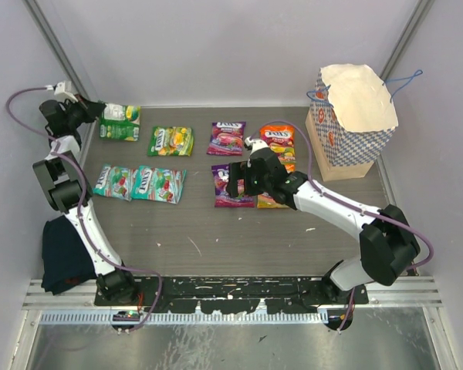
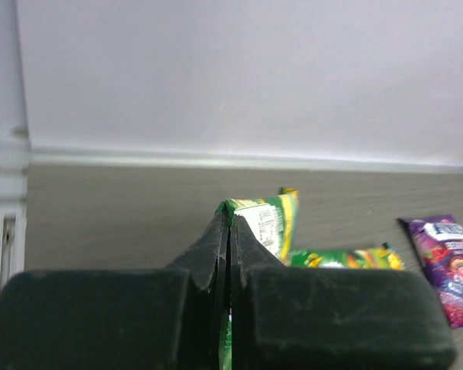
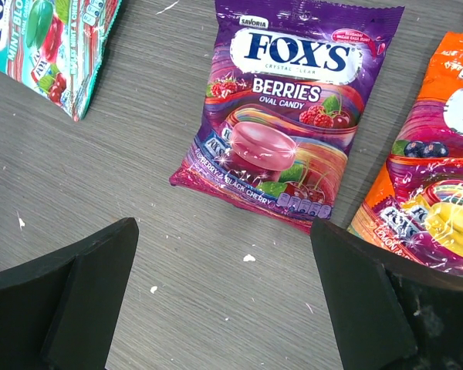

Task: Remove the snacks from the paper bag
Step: Adjust the snack at the center of the board.

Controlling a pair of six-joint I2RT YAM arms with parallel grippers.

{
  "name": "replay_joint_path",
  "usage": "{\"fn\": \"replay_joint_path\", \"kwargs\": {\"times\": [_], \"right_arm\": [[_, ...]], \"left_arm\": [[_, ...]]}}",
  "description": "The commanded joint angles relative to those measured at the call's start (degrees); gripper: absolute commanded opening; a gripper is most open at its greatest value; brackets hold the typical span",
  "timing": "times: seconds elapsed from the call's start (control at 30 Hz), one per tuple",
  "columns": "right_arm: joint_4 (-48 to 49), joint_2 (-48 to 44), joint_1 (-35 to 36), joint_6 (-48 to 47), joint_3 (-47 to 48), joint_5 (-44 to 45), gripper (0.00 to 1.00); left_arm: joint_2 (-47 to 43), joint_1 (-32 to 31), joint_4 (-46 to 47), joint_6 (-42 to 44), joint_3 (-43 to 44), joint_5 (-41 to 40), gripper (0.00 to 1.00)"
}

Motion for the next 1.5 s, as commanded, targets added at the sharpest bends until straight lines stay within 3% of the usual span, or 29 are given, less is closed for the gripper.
{"fn": "replay_joint_path", "kwargs": {"times": [0.0, 0.27, 0.63, 0.9, 1.13, 1.47], "right_arm": [[3.2, -2.0, -0.2, -1.0, 0.1, -0.4, 1.0], [4.7, -0.6, -0.1, -1.1, -0.3, -1.3, 1.0], [5.7, 1.3, -0.1, -0.8, -0.2, -2.5, 1.0], [5.8, 0.1, -0.1, -1.0, -1.4, -2.6, 1.0], [5.9, -0.3, -0.2, -1.2, -1.7, -3.7, 1.0], [8.6, -1.8, -0.1, 0.6, -3.9, -7.7, 1.0]], "left_arm": [[-5.2, 0.2, 21.0, -5.9, 0.0, 5.3, 0.0], [-6.8, -0.2, 31.0, 2.3, -6.1, 8.2, 0.0], [-8.3, -0.6, 34.2, 13.5, -10.6, 18.9, 0.0], [-3.6, -0.4, 53.2, 8.7, -14.4, 28.1, 0.0], [-3.7, -0.6, 55.6, 7.8, -19.8, 32.4, 0.0], [-4.0, -0.3, 57.4, 10.2, -31.0, 30.6, 0.0]]}}
